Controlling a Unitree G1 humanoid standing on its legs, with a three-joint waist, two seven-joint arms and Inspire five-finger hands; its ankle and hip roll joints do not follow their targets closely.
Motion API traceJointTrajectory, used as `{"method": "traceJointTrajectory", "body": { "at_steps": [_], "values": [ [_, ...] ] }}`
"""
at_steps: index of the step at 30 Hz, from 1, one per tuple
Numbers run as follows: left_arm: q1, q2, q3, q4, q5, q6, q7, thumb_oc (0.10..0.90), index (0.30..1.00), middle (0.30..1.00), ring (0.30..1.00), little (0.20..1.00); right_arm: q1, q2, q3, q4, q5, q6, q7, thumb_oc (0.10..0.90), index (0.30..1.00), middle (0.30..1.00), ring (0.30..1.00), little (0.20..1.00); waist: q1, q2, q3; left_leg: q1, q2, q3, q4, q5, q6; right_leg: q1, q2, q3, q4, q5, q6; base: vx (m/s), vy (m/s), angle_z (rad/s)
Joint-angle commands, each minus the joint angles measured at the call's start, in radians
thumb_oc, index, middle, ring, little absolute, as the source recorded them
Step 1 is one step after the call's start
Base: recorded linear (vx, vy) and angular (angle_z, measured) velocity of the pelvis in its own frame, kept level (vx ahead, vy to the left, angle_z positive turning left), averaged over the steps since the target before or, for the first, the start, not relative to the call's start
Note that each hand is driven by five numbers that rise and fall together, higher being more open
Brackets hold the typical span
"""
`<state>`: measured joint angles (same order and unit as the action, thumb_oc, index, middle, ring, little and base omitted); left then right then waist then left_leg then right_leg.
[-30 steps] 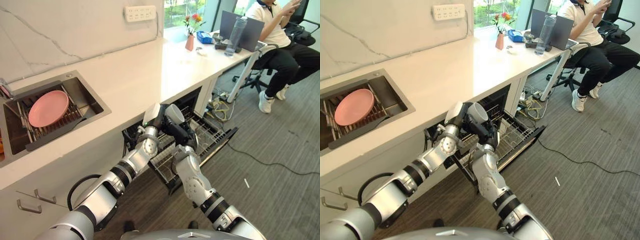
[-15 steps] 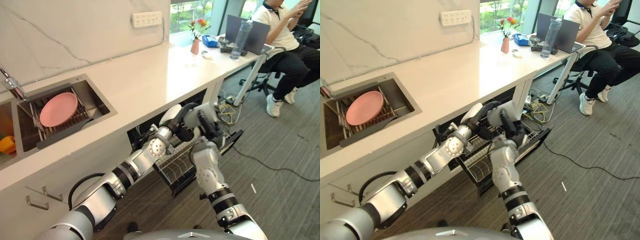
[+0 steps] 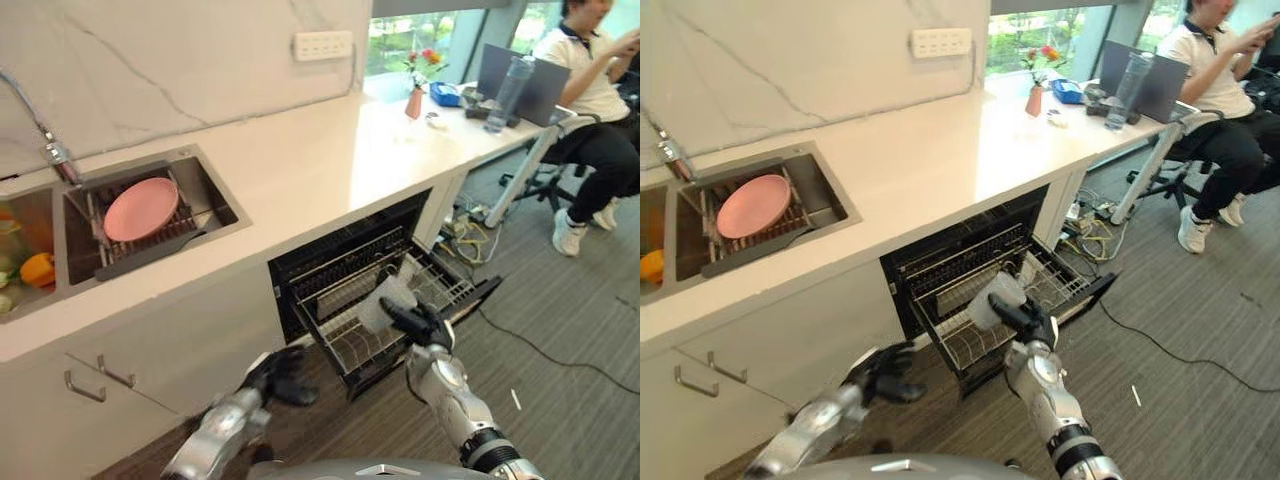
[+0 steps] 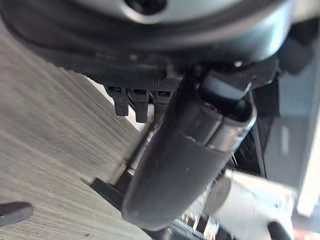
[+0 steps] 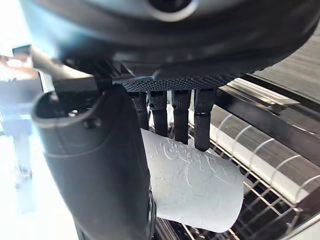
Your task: Place the dishes in the dishwasher.
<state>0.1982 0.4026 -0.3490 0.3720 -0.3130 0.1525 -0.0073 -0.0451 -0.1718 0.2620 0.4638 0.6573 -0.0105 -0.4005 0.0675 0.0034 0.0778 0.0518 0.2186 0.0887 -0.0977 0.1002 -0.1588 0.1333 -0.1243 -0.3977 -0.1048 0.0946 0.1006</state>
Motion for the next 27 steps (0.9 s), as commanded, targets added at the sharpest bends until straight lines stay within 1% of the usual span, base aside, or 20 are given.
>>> {"method": "traceJointTrajectory", "body": {
  "at_steps": [1,2,3,6,8,9,11,12,13,14,15,16,17,18,23,24,25,26,27],
  "values": [
    [-0.101,0.006,0.017,0.022,0.04,-0.085,-0.01,0.8,0.9,0.9,0.9,0.9,-0.154,-0.063,-0.098,-0.084,-0.125,-0.067,0.108,0.4,0.3,0.3,0.3,0.3,0.052,0.022,0.005,0.001,-0.029,-0.018,0.01,-0.045,0.022,0.056,-0.08,-0.091,0.024,-0.094,0.068,0.01,-0.01,0.37],
    [-0.072,-0.008,0.071,0.07,0.086,-0.096,0.003,0.8,0.9,0.9,0.9,0.9,-0.141,-0.092,-0.103,-0.08,-0.167,-0.06,0.13,0.4,0.3,0.3,0.3,0.3,0.078,0.015,0.008,-0.005,-0.032,-0.041,0.01,-0.046,0.021,0.065,-0.08,-0.111,0.028,-0.102,0.066,0.01,-0.007,0.4],
    [-0.072,-0.009,0.071,0.071,0.087,-0.097,0.003,0.8,0.9,0.9,0.9,0.9,-0.14,-0.092,-0.103,-0.08,-0.167,-0.061,0.13,0.4,0.3,0.3,0.3,0.3,0.076,0.016,0.008,-0.005,-0.032,-0.042,0.01,-0.045,0.021,0.066,-0.08,-0.112,0.028,-0.102,0.066,0.01,-0.015,0.48],
    [-0.031,-0.053,0.152,0.163,0.112,-0.102,0.048,0.8,0.9,0.9,0.9,0.9,-0.117,-0.122,-0.117,-0.057,-0.237,-0.039,0.139,0.4,0.3,0.3,0.3,0.3,0.121,0.003,0.012,-0.026,-0.042,-0.085,0.01,-0.038,0.024,0.079,-0.082,-0.159,0.032,-0.109,0.062,-0.01,-0.016,0.45],
    [-0.022,-0.067,0.168,0.232,0.148,-0.103,0.064,0.8,0.9,0.9,0.9,0.9,-0.115,-0.136,-0.128,-0.022,-0.275,-0.028,0.139,0.4,0.3,0.3,0.3,0.3,0.141,-0.002,0.013,-0.037,-0.048,-0.108,0.011,-0.035,0.026,0.086,-0.081,-0.182,0.034,-0.113,0.06,0.02,-0.013,0.46],
    [-0.017,-0.08,0.173,0.317,0.186,-0.1,0.082,0.8,0.9,0.9,0.9,0.9,-0.129,-0.145,-0.136,0.046,-0.314,-0.018,0.125,0.4,0.3,0.3,0.3,0.3,0.161,-0.005,0.015,-0.047,-0.053,-0.126,0.011,-0.032,0.026,0.09,-0.082,-0.2,0.038,-0.115,0.06,0.02,-0.007,0.56],
    [-0.018,-0.081,0.173,0.319,0.186,-0.101,0.082,0.8,0.9,0.9,0.9,0.9,-0.13,-0.146,-0.136,0.048,-0.314,-0.019,0.126,0.4,0.3,0.3,0.3,0.3,0.16,-0.005,0.016,-0.048,-0.053,-0.127,0.011,-0.031,0.026,0.09,-0.082,-0.201,0.038,-0.115,0.06,0.01,0.0,0.44],
    [-0.011,-0.096,0.184,0.482,0.249,-0.1,0.108,0.8,0.9,0.9,0.9,0.9,-0.168,-0.171,-0.15,0.145,-0.335,0.0,0.121,0.4,0.3,0.3,0.3,0.3,0.183,-0.008,0.019,-0.062,-0.059,-0.149,0.012,-0.026,0.025,0.095,-0.081,-0.228,0.04,-0.12,0.059,0.02,0.006,0.31],
    [-0.013,-0.098,0.183,0.485,0.249,-0.102,0.109,0.8,0.9,0.9,0.9,0.9,-0.17,-0.172,-0.15,0.147,-0.335,-0.001,0.122,0.4,0.3,0.3,0.3,0.3,0.182,-0.008,0.02,-0.063,-0.06,-0.15,0.012,-0.026,0.025,0.095,-0.081,-0.229,0.04,-0.12,0.059,0.1,-0.037,0.32],
    [-0.016,-0.109,0.194,0.605,0.269,-0.092,0.131,0.8,0.9,0.9,0.9,0.9,-0.202,-0.192,-0.152,0.222,-0.352,0.003,0.114,0.4,0.3,0.3,0.3,0.3,0.194,-0.014,0.02,-0.064,-0.053,-0.161,0.015,-0.045,0.015,0.104,-0.071,-0.22,0.038,-0.144,0.062,0.01,0.007,0.38],
    [-0.022,-0.111,0.193,0.61,0.27,-0.096,0.132,0.8,0.9,0.9,0.9,0.9,-0.208,-0.194,-0.153,0.228,-0.351,-0.001,0.114,0.4,0.3,0.3,0.3,0.3,0.196,-0.01,0.026,-0.073,-0.06,-0.157,0.014,-0.023,0.022,0.093,-0.08,-0.237,0.044,-0.125,0.058,0.0,0.006,0.37],
    [-0.026,-0.12,0.209,0.669,0.265,-0.096,0.15,0.8,0.9,0.9,0.9,0.9,-0.231,-0.207,-0.157,0.272,-0.363,-0.002,0.104,0.4,0.3,0.3,0.3,0.3,0.204,-0.012,0.029,-0.079,-0.06,-0.163,0.015,-0.021,0.021,0.09,-0.08,-0.24,0.046,-0.125,0.057,0.0,-0.004,0.32],
    [-0.029,-0.143,0.25,0.772,0.218,-0.095,0.161,0.8,0.9,0.9,0.9,0.9,-0.264,-0.227,-0.167,0.349,-0.385,0.005,0.087,0.4,0.3,0.3,0.3,0.3,0.211,-0.015,0.027,-0.079,-0.055,-0.173,0.016,-0.04,0.012,0.099,-0.068,-0.23,0.039,-0.149,0.059,0.07,-0.055,0.17],
    [-0.032,-0.155,0.27,0.819,0.19,-0.096,0.16,0.8,0.9,0.9,0.9,0.9,-0.281,-0.232,-0.175,0.39,-0.387,0.009,0.083,0.4,0.3,0.3,0.3,0.3,0.213,-0.014,0.029,-0.085,-0.054,-0.175,0.016,-0.038,0.011,0.096,-0.067,-0.232,0.039,-0.151,0.058,0.08,-0.059,0.11],
    [-0.032,-0.175,0.286,0.882,0.163,-0.104,0.152,0.8,0.9,0.9,0.9,0.9,-0.311,-0.234,-0.184,0.481,-0.4,0.008,0.079,0.4,0.3,0.3,0.3,0.3,0.215,-0.011,0.032,-0.092,-0.047,-0.179,0.016,-0.035,0.005,0.094,-0.058,-0.235,0.035,-0.157,0.053,0.01,-0.008,0.07],
    [-0.033,-0.182,0.281,0.886,0.154,-0.107,0.148,0.8,0.9,0.9,0.9,0.9,-0.321,-0.234,-0.179,0.526,-0.405,0.009,0.079,0.53,0.495,0.495,0.495,0.495,0.214,-0.009,0.034,-0.093,-0.043,-0.179,0.016,-0.032,0.003,0.09,-0.054,-0.231,0.034,-0.159,0.051,-0.08,0.049,0.03],
    [-0.034,-0.183,0.28,0.886,0.154,-0.108,0.148,0.8,0.9,0.9,0.9,0.9,-0.323,-0.236,-0.18,0.528,-0.405,0.008,0.079,0.729,0.794,0.794,0.794,0.794,0.216,-0.006,0.037,-0.103,-0.051,-0.176,0.014,-0.009,0.012,0.078,-0.064,-0.248,0.04,-0.137,0.048,0.0,0.0,0.0],
    [-0.034,-0.186,0.281,0.889,0.147,-0.108,0.146,0.8,0.9,0.9,0.9,0.9,-0.322,-0.234,-0.171,0.538,-0.413,0.012,0.087,0.8,0.9,0.9,0.9,0.9,0.209,-0.009,0.034,-0.094,-0.042,-0.177,0.015,-0.03,0.004,0.087,-0.054,-0.228,0.033,-0.158,0.051,-0.08,0.051,0.01],
    [-0.035,-0.189,0.281,0.889,0.142,-0.108,0.14,0.8,0.9,0.9,0.9,0.9,-0.321,-0.236,-0.16,0.551,-0.428,0.015,0.097,0.8,0.9,0.9,0.9,0.9,0.208,-0.006,0.037,-0.101,-0.047,-0.172,0.013,-0.008,0.013,0.076,-0.061,-0.24,0.037,-0.138,0.047,0.0,0.0,0.0]
  ]
}}
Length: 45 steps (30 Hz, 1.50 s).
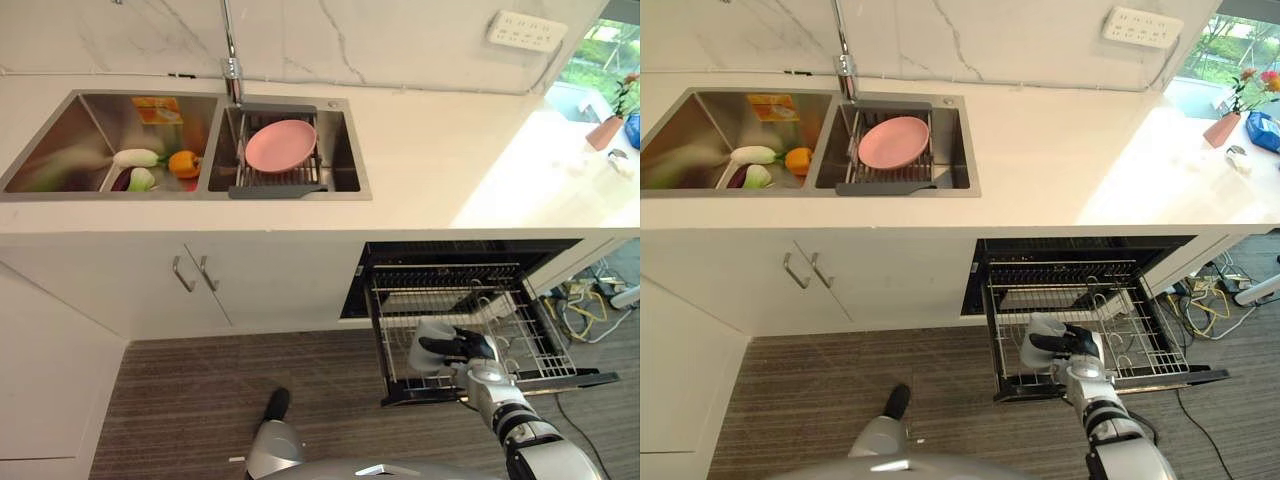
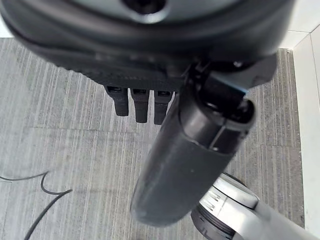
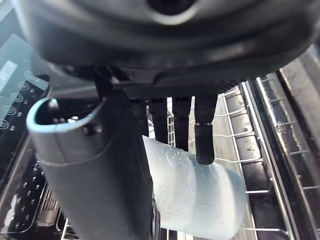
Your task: Place the dishes in the dishwasher.
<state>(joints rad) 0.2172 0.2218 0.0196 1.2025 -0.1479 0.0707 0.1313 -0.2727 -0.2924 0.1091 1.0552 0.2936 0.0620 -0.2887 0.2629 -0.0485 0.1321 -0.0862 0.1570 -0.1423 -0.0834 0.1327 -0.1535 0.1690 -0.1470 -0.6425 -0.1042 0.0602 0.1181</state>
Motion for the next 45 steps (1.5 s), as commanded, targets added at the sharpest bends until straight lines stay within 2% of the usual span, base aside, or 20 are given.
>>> {"method": "traceJointTrajectory", "body": {
  "at_steps": [1,7,8,17,21,23,26,28,29,31,33,36,37,38,39,40,41,42,43,45],
  "values": [
    [-0.054,-0.009,-0.088,0.059,-0.023,-0.026,0.002,0.8,0.9,0.9,0.9,0.9,-0.094,-0.116,-0.007,-0.04,-0.064,-0.058,-0.014,0.8,0.9,0.9,0.9,0.9,0.013,0.046,-0.017,0.037,0.015,0.059,-0.002,-0.04,0.007,0.04,-0.038,0.005,0.037,-0.104,0.029,-0.07,0.042,-0.01],
    [-0.059,-0.024,-0.075,0.031,-0.065,-0.031,0.003,0.8,0.9,0.9,0.9,0.9,-0.057,-0.068,-0.003,-0.117,-0.019,-0.083,0.011,0.8,0.9,0.9,0.9,0.9,-0.02,0.053,-0.017,0.065,0.029,0.09,0.0,-0.052,0.016,0.025,-0.034,0.068,0.032,-0.105,0.025,0.0,0.001,-0.19],
    [-0.053,-0.023,-0.049,0.008,-0.071,-0.038,0.027,0.8,0.9,0.9,0.9,0.9,0.0,-0.065,-0.023,-0.266,-0.038,-0.117,-0.008,0.8,0.9,0.9,0.9,0.9,-0.039,0.06,-0.015,0.088,0.038,0.111,0.006,-0.062,0.02,0.021,-0.032,0.107,0.032,-0.109,0.022,0.0,-0.009,-0.44],
    [-0.028,-0.035,0.009,0.002,-0.095,-0.047,0.037,0.8,0.9,0.9,0.9,0.9,0.178,-0.077,-0.103,-0.66,-0.007,-0.188,0.029,0.8,0.9,0.9,0.9,0.9,-0.093,0.077,-0.02,0.115,0.081,0.139,0.013,-0.05,0.007,0.011,0.007,0.175,0.021,-0.129,0.005,-0.01,-0.055,-0.38],
    [-0.037,-0.01,0.01,-0.027,-0.044,-0.07,0.058,0.8,0.9,0.9,0.9,0.9,0.24,-0.103,-0.16,-0.849,0.008,-0.233,0.029,0.8,0.9,0.9,0.9,0.9,-0.113,0.085,0.031,0.058,0.095,0.12,0.089,-0.03,-0.004,-0.008,0.023,0.195,0.027,-0.142,-0.006,-0.11,-0.102,-0.07],
    [-0.049,-0.012,-0.002,-0.014,0.0,-0.072,0.073,0.8,0.9,0.9,0.9,0.9,0.26,-0.123,-0.202,-0.94,-0.005,-0.249,0.025,0.8,0.9,0.9,0.9,0.9,-0.127,0.089,0.07,-0.023,0.064,0.128,0.178,-0.024,-0.009,-0.008,-0.003,0.174,0.021,-0.135,-0.001,-0.21,0.012,0.05],
    [-0.034,-0.044,0.019,0.009,0.022,-0.067,0.076,0.8,0.9,0.9,0.9,0.9,0.282,-0.123,-0.237,-1.02,-0.008,-0.262,0.028,0.8,0.9,0.9,0.9,0.9,-0.154,0.106,0.082,-0.01,0.074,0.19,0.183,-0.046,-0.008,-0.018,-0.047,0.168,0.02,-0.116,0.021,-0.09,0.176,0.41],
    [-0.03,-0.05,0.037,0.031,0.014,-0.067,0.081,0.8,0.9,0.9,0.9,0.9,0.303,-0.114,-0.267,-1.042,-0.008,-0.263,0.032,0.8,0.9,0.9,0.9,0.9,-0.182,0.108,0.074,0.016,0.118,0.205,0.165,-0.044,-0.018,-0.035,-0.089,0.166,0.026,-0.081,0.04,-0.08,0.434,0.19],
    [-0.032,-0.05,0.035,0.052,0.038,-0.063,0.09,0.8,0.9,0.9,0.9,0.9,0.318,-0.101,-0.284,-1.074,-0.014,-0.266,0.027,0.8,0.9,0.9,0.9,0.9,-0.21,0.113,0.062,0.042,0.18,0.211,0.152,-0.037,-0.026,-0.053,-0.137,0.166,0.036,-0.055,0.065,-0.08,0.557,0.08],
    [-0.031,-0.054,0.029,0.057,0.051,-0.061,0.098,0.8,0.9,0.9,0.9,0.9,0.322,-0.098,-0.293,-1.09,-0.013,-0.27,0.021,0.8,0.9,0.9,0.9,0.9,-0.223,0.121,0.051,0.06,0.2,0.204,0.134,-0.027,-0.033,-0.058,-0.153,0.172,0.041,-0.046,0.079,-0.04,0.406,0.19],
    [-0.046,-0.062,0.005,0.068,0.079,-0.053,0.106,0.8,0.9,0.9,0.9,0.9,0.334,-0.09,-0.32,-1.12,-0.023,-0.282,0.004,0.8,0.9,0.9,0.9,0.9,-0.249,0.134,0.026,0.073,0.225,0.214,0.085,-0.029,-0.047,-0.075,-0.206,0.154,0.06,-0.025,0.11,-0.04,0.464,0.24],
    [-0.068,-0.051,-0.057,0.04,0.162,-0.053,0.11,0.8,0.9,0.9,0.9,0.9,0.333,-0.063,-0.355,-1.11,-0.049,-0.282,-0.037,0.8,0.9,0.9,0.9,0.9,-0.254,0.134,0.0,0.086,0.167,0.218,0.051,-0.087,-0.042,-0.101,-0.298,0.157,0.114,0.022,0.136,0.0,0.585,0.53],
    [-0.068,-0.042,-0.078,0.015,0.179,-0.055,0.11,0.8,0.9,0.9,0.9,0.9,0.312,-0.05,-0.35,-1.11,-0.043,-0.284,-0.051,0.8,0.9,0.9,0.9,0.9,-0.247,0.124,0.004,0.082,0.114,0.205,0.07,-0.13,-0.011,-0.118,-0.341,0.183,0.17,0.038,0.13,0.01,0.399,0.39],
    [-0.068,-0.041,-0.078,0.014,0.179,-0.054,0.11,0.8,0.9,0.9,0.9,0.9,0.312,-0.049,-0.35,-1.11,-0.043,-0.283,-0.051,0.8,0.9,0.9,0.9,0.9,-0.244,0.118,0.005,0.08,0.108,0.208,0.076,-0.134,-0.009,-0.124,-0.349,0.19,0.178,0.035,0.132,-0.01,0.622,0.19],
    [-0.082,-0.018,-0.088,-0.007,0.175,-0.044,0.103,0.8,0.9,0.9,0.9,0.9,0.279,-0.011,-0.362,-1.138,0.001,-0.301,-0.063,0.8,0.9,0.9,0.9,0.9,-0.242,0.104,0.034,0.084,0.034,0.203,0.102,-0.165,0.05,-0.174,-0.381,0.273,0.32,0.059,0.094,-0.02,0.41,0.13],
    [-0.082,-0.018,-0.088,-0.007,0.175,-0.044,0.103,0.8,0.9,0.9,0.9,0.9,0.279,-0.011,-0.362,-1.138,0.001,-0.301,-0.063,0.8,0.9,0.9,0.9,0.9,-0.242,0.104,0.034,0.084,0.034,0.203,0.102,-0.165,0.05,-0.174,-0.381,0.273,0.32,0.059,0.094,0.01,0.716,0.03],
    [-0.076,-0.011,-0.069,-0.003,0.145,-0.041,0.112,0.8,0.9,0.9,0.9,0.9,0.249,0.012,-0.397,-1.18,-0.011,-0.33,-0.101,0.8,0.9,0.9,0.9,0.9,-0.238,0.113,0.059,0.11,-0.003,0.198,0.104,-0.182,0.094,-0.228,-0.372,0.314,0.455,0.092,0.089,0.01,0.322,0.14],
    [-0.078,-0.01,-0.068,-0.003,0.144,-0.041,0.112,0.8,0.9,0.9,0.9,0.9,0.247,0.013,-0.397,-1.181,-0.013,-0.329,-0.102,0.8,0.9,0.9,0.9,0.9,-0.236,0.109,0.057,0.105,-0.008,0.2,0.104,-0.178,0.096,-0.237,-0.377,0.319,0.455,0.096,0.089,0.07,0.578,-0.08],
    [-0.075,-0.003,-0.045,0.02,0.122,-0.035,0.134,0.8,0.9,0.9,0.9,0.9,0.229,0.043,-0.418,-1.238,-0.029,-0.369,-0.131,0.8,0.9,0.9,0.9,0.9,-0.238,0.12,0.067,0.126,-0.023,0.188,0.096,-0.177,0.12,-0.267,-0.331,0.307,0.548,0.065,0.08,0.1,0.38,0.04],
    [-0.067,-0.011,-0.043,0.026,0.118,-0.033,0.123,0.8,0.9,0.9,0.9,0.9,0.241,0.05,-0.435,-1.306,0.002,-0.383,-0.111,0.8,0.9,0.9,0.9,0.9,-0.252,0.123,0.071,0.145,-0.045,0.158,0.09,-0.176,0.138,-0.297,-0.223,0.341,0.561,0.003,0.062,0.16,0.315,0.31]
  ]
}}
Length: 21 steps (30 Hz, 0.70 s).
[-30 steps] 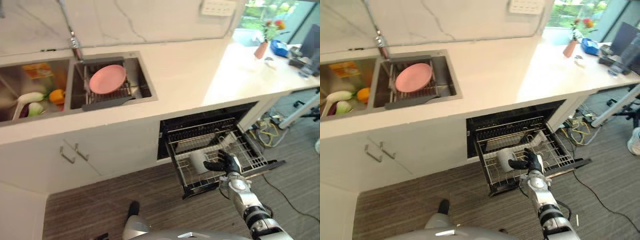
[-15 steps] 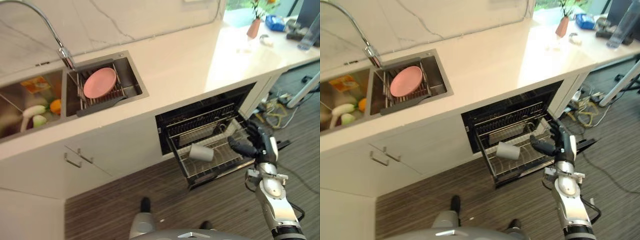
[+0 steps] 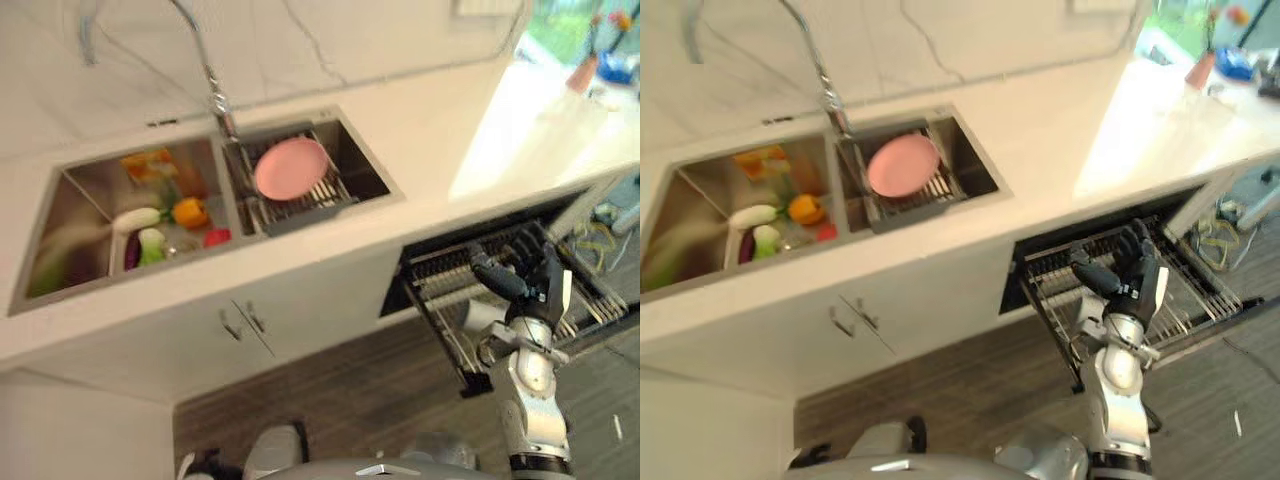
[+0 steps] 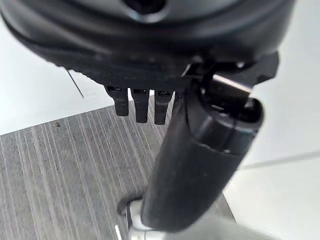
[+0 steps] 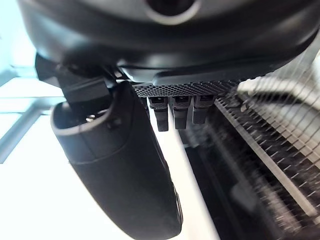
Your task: Place the dishes in the dishwasher.
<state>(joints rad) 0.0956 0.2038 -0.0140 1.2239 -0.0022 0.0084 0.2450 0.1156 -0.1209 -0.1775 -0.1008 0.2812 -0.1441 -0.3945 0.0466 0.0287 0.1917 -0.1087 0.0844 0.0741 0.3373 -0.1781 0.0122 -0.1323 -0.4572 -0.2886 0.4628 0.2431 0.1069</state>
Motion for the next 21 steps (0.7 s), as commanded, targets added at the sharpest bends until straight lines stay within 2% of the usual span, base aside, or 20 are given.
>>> {"method": "traceJointTrajectory", "body": {
  "at_steps": [1,3,4,6,8,10,12,16,21],
  "values": [
    [0.057,0.001,-0.012,0.011,-0.027,0.029,0.0,0.8,0.9,0.9,0.9,0.9,-0.154,-0.119,-0.157,-0.175,0.027,-0.198,-0.004,0.8,0.9,0.9,0.9,0.9,-0.033,0.042,0.01,0.178,0.014,-0.062,-0.335,0.125,-0.025,0.012,0.105,-0.039,-0.049,-0.203,0.068,0.16,0.1,0.71],
    [0.049,0.001,-0.016,0.023,-0.029,0.029,-0.006,0.8,0.9,0.9,0.9,0.9,-0.167,-0.123,-0.142,-0.206,0.033,-0.207,0.008,0.8,0.9,0.9,0.9,0.9,-0.029,0.035,0.015,0.18,0.002,-0.076,-0.324,0.11,-0.03,0.013,0.115,-0.081,-0.127,-0.217,0.058,0.16,-0.015,0.65],
    [0.044,-0.002,-0.005,0.031,-0.047,0.027,-0.007,0.8,0.9,0.9,0.9,0.9,-0.166,-0.123,-0.124,-0.22,0.04,-0.21,0.021,0.8,0.9,0.9,0.9,0.9,-0.036,0.027,0.021,0.187,-0.004,-0.091,-0.315,0.096,-0.036,0.009,0.142,-0.068,-0.193,-0.225,0.054,0.17,-0.09,0.37],
    [0.039,-0.01,0.013,0.026,-0.085,0.026,-0.013,0.8,0.9,0.9,0.9,0.9,-0.157,-0.133,-0.086,-0.228,0.052,-0.204,0.051,0.8,0.9,0.9,0.9,0.9,-0.051,0.018,0.026,0.209,-0.013,-0.13,-0.308,0.077,-0.041,-0.016,0.193,0.039,-0.251,-0.217,0.076,0.2,-0.086,0.48],
    [0.035,-0.013,0.013,0.012,-0.094,0.026,-0.017,0.8,0.9,0.9,0.9,0.9,-0.137,-0.151,-0.047,-0.21,0.045,-0.183,0.07,0.8,0.9,0.9,0.9,0.9,-0.054,0.0,0.016,0.211,-0.029,-0.157,-0.301,0.073,-0.04,0.013,0.219,0.096,-0.297,-0.208,0.075,0.17,-0.108,0.8],
    [0.037,-0.016,0.006,0.008,-0.085,0.019,-0.032,0.8,0.9,0.9,0.9,0.9,-0.125,-0.188,-0.004,-0.164,0.038,-0.155,0.118,0.8,0.9,0.9,0.9,0.9,-0.05,-0.008,0.003,0.216,-0.025,-0.16,-0.29,0.065,-0.044,0.039,0.221,0.085,-0.315,-0.209,0.069,0.16,-0.138,0.71],
    [0.056,-0.019,0.014,0.003,-0.094,0.016,-0.053,0.8,0.9,0.9,0.9,0.9,-0.118,-0.237,0.025,-0.113,0.015,-0.117,0.177,0.8,0.9,0.9,0.9,0.9,-0.031,-0.016,-0.034,0.224,-0.007,-0.162,-0.29,0.056,-0.061,0.095,0.228,0.039,-0.371,-0.222,0.063,0.19,-0.18,0.37],
    [0.067,-0.029,0.024,0.013,-0.122,0.013,-0.073,0.8,0.9,0.9,0.9,0.9,-0.121,-0.276,0.037,-0.061,0.005,-0.1,0.207,0.8,0.9,0.9,0.9,0.9,-0.022,-0.017,-0.059,0.239,0.025,-0.167,-0.312,0.065,-0.08,0.129,0.247,0.012,-0.402,-0.229,0.056,0.14,-0.151,0.07],
    [0.067,-0.024,-0.005,0.011,-0.056,0.007,-0.107,0.8,0.9,0.9,0.9,0.9,-0.144,-0.349,0.04,-0.012,-0.052,-0.091,0.255,0.8,0.9,0.9,0.9,0.9,-0.013,-0.015,-0.087,0.254,0.07,-0.155,-0.357,0.092,-0.109,0.176,0.275,-0.032,-0.469,-0.235,0.047,0.06,-0.085,0.09]
  ]
}}
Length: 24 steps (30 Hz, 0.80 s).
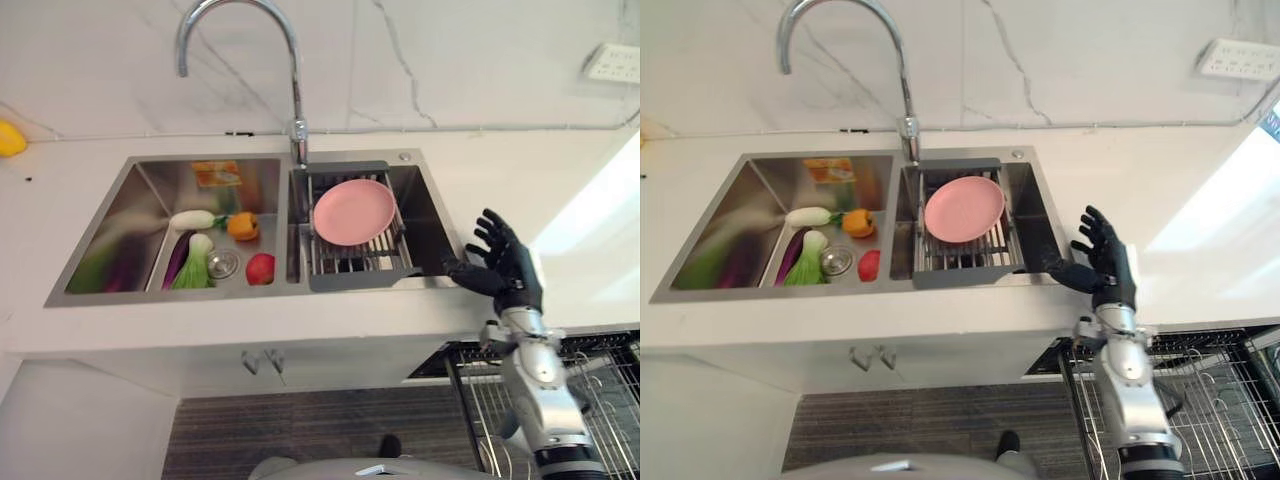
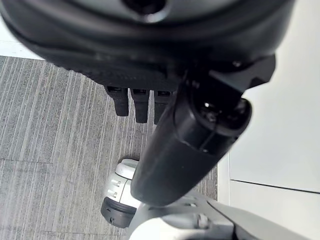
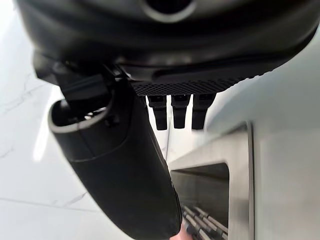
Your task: Place the dishes in the dishwasher.
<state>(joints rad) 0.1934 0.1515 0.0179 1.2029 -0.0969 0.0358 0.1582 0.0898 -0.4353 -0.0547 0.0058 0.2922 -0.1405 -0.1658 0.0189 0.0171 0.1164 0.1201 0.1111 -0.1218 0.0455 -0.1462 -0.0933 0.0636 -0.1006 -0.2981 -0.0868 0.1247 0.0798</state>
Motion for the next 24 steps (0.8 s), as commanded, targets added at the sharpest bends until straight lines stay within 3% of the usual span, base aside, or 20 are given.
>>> {"method": "traceJointTrajectory", "body": {
  "at_steps": [1,4,6,8,11,13,24],
  "values": [
    [-0.031,0.029,-0.039,0.028,0.042,-0.022,-0.028,0.8,0.9,0.9,0.9,0.9,-0.126,-0.051,-0.079,-0.111,-0.073,-0.093,0.039,0.8,0.9,0.9,0.9,0.9,0.018,-0.003,-0.013,0.03,0.051,0.045,-0.076,0.067,-0.01,-0.009,-0.075,-0.029,0.066,-0.116,0.073,0.05,-0.08,0.03],
    [-0.03,0.033,-0.043,0.03,0.051,-0.027,-0.038,0.8,0.9,0.9,0.9,0.9,-0.147,-0.085,-0.077,-0.095,-0.126,-0.103,0.046,0.8,0.9,0.9,0.9,0.9,0.024,-0.002,-0.023,0.039,0.067,0.053,-0.103,0.083,-0.022,0.012,-0.064,-0.04,0.036,-0.115,0.072,0.04,-0.064,-0.05],
    [-0.028,0.037,-0.036,0.032,0.078,-0.033,-0.04,0.8,0.9,0.9,0.9,0.9,-0.171,-0.154,-0.071,-0.071,-0.271,-0.116,0.015,0.8,0.9,0.9,0.9,0.9,0.032,0.0,-0.032,0.047,0.077,0.062,-0.126,0.092,-0.029,0.031,-0.056,-0.047,0.007,-0.116,0.072,0.02,-0.044,0.04],
    [-0.028,0.036,-0.037,0.037,0.09,-0.038,-0.041,0.8,0.9,0.9,0.9,0.9,-0.182,-0.19,-0.056,-0.068,-0.338,-0.124,0.009,0.8,0.9,0.9,0.9,0.9,0.033,0.001,-0.035,0.046,0.078,0.066,-0.129,0.095,-0.032,0.034,-0.052,-0.046,0.002,-0.118,0.071,0.01,-0.024,0.03],
    [-0.031,0.036,-0.041,0.047,0.095,-0.04,-0.041,0.8,0.9,0.9,0.9,0.9,-0.208,-0.227,-0.021,-0.069,-0.389,-0.125,0.012,0.8,0.9,0.9,0.9,0.9,0.038,0.002,-0.035,0.046,0.078,0.072,-0.131,0.097,-0.033,0.035,-0.052,-0.044,-0.001,-0.117,0.072,0.01,-0.016,-0.01],
    [-0.03,0.038,-0.046,0.05,0.106,-0.045,-0.052,0.8,0.9,0.9,0.9,0.9,-0.253,-0.319,0.023,-0.091,-0.481,-0.13,0.028,0.8,0.9,0.9,0.9,0.9,0.045,0.001,-0.038,0.045,0.077,0.074,-0.132,0.097,-0.033,0.034,-0.05,-0.038,-0.001,-0.117,0.072,0.01,-0.004,-0.02],
    [-0.034,0.057,-0.079,0.065,0.104,-0.051,-0.057,0.8,0.9,0.9,0.9,0.9,-0.473,-0.449,0.275,0.015,-0.525,-0.124,0.06,0.8,0.9,0.9,0.9,0.9,0.071,-0.002,-0.047,0.042,0.071,0.076,-0.133,0.098,-0.029,0.033,-0.048,-0.033,-0.001,-0.117,0.072,0.0,-0.003,-0.01]
  ]
}}
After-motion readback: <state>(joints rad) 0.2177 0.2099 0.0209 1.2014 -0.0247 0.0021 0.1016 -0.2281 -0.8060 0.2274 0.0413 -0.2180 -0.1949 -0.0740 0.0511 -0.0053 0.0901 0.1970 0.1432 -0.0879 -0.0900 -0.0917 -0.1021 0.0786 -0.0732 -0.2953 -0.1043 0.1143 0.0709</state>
